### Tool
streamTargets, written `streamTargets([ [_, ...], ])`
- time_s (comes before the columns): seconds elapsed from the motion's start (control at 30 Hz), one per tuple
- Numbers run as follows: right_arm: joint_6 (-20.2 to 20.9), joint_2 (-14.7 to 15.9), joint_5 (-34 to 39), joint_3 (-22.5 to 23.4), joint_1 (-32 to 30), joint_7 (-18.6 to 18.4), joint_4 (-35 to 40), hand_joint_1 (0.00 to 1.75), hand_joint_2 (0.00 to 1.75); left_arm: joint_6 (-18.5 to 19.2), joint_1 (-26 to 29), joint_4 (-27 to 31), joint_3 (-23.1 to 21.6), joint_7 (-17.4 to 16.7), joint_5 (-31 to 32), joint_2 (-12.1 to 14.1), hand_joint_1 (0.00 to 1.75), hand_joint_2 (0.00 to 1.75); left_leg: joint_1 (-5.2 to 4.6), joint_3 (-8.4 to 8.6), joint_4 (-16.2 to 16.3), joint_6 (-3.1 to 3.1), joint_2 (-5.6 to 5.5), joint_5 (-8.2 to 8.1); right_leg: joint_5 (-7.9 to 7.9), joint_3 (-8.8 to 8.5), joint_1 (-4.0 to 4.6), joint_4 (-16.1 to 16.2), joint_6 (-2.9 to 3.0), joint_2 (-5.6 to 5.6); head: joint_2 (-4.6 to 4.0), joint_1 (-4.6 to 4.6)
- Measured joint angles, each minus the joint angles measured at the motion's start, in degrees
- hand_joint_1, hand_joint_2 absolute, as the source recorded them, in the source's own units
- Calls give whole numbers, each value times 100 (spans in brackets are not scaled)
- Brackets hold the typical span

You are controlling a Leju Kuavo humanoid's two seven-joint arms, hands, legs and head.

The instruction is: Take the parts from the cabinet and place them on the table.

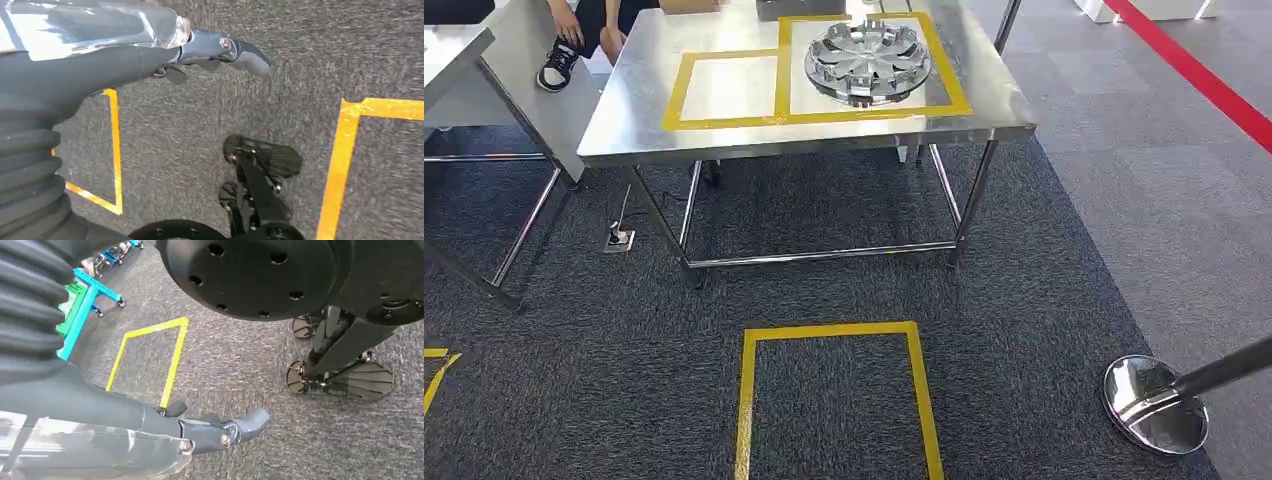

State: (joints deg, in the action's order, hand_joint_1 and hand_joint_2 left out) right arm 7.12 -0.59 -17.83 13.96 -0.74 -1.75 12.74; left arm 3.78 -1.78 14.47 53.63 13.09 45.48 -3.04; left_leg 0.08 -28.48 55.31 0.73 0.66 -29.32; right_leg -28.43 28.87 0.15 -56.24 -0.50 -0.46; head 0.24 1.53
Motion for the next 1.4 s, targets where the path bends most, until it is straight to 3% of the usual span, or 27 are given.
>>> streamTargets([
  [0.03, -26, 4, 57, -42, -22, 9, 26, 0, 175, -9, 31, 22, -162, -37, -149, 11, 0, 175, -1, -1, 0, 0, 0, 0, 1, 0, -3, 0, 0, 0, 0, 0],
  [0.07, -44, 4, 107, -72, -45, 15, 46, 0, 0, -13, 60, 48, -302, -77, -273, 20, 0, 0, -2, -1, 2, 0, 0, 0, 3, 0, -5, 0, -1, 0, 0, 2],
  [0.93, -577, 28, 1478, -1069, -582, 138, 713, 0, 0, -315, 778, 638, -4266, -1058, -3779, 203, 0, 0, -9, -6, 10, 3, 0, -2, 5, 2, -11, 1, -3, 0, 0, 0],
  [0.97, -599, 22, 1534, -1102, -618, 142, 732, 0, 0, -323, 791, 664, -4411, -1106, -3917, 232, 0, 0, -36, -22, 64, 49, -2, -16, 46, 8, -59, 35, -58, -7, 0, 0],
  [1.03, -640, 24, 1613, -1165, -739, 151, 697, 0, 0, -332, 756, 853, -4642, -1169, -4129, 240, 0, 0, -39, 0, -100, 141, -43, 89, 73, -18, -30, 93, -99, -59, 0, 20],
  [1.07, -649, 39, 1645, -1178, -829, 153, 630, 0, 0, -334, 684, 1002, -4727, -1182, -4205, 238, 0, 0, 23, 26, -198, 153, -46, 174, -37, 1, -37, -11, -99, -39, 0, 7],
  [1.1, -651, 42, 1657, -1182, -935, 153, 572, 0, 0, -339, 586, 1115, -4793, -1191, -4257, 238, 0, 0, 44, -4, -224, 193, -109, 215, -288, 133, -43, -298, -109, -9, 0, 0],
  [1.17, -656, 42, 1687, -1206, -1145, 151, 371, 0, 0, -354, 445, 1373, -4896, -1209, -4329, 247, 0, 0, 51, -59, -223, 161, -165, 236, -812, 522, -91, -1222, -161, 24, 0, -22],
  [1.2, -662, 44, 1698, -1215, -1243, 151, 288, 0, 0, -365, 383, 1476, -4939, -1211, -4362, 247, 0, 0, 53, -76, -214, 145, -180, 246, -954, 668, -110, -1583, -189, 26, 0, -22],
  [1.23, -669, 53, 1718, -1224, -1355, 151, 187, 0, 0, -367, 305, 1614, -4965, -1220, -4380, 249, 0, 0, 64, -93, -208, 120, -210, 259, -966, 718, -134, -1751, -219, 26, 0, -22],
  [1.27, -675, 65, 1729, -1230, -1463, 151, 57, 0, 0, -367, 225, 1735, -4998, -1226, -4395, 249, 0, 0, 88, -104, -196, 92, -250, 267, -854, 621, -164, -1607, -243, 27, 0, -18],
  [1.33, -697, 96, 1739, -1241, -1627, 151, -140, 0, 0, -373, 88, 1978, -5057, -1230, -4441, 251, 0, 0, 174, -163, -98, -40, -452, 254, -381, 52, -244, -600, -327, 81, 0, -24],
  [1.37, -704, 83, 1744, -1259, -1637, 138, -107, 0, 0, -378, 84, 1927, -5086, -1228, -4476, 249, 0, 0, 201, -221, 8, -137, -512, 222, -229, -244, -335, -11, -411, 354, 0, -46],
  [1.4, -715, 30, 1753, -1281, -1548, 153, 82, 0, 0, -385, 150, 1713, -5094, -1255, -4506, 282, 0, 0, 145, -311, 29, -217, -500, 192, -286, -256, -216, -123, -376, 486, 0, -140],
])
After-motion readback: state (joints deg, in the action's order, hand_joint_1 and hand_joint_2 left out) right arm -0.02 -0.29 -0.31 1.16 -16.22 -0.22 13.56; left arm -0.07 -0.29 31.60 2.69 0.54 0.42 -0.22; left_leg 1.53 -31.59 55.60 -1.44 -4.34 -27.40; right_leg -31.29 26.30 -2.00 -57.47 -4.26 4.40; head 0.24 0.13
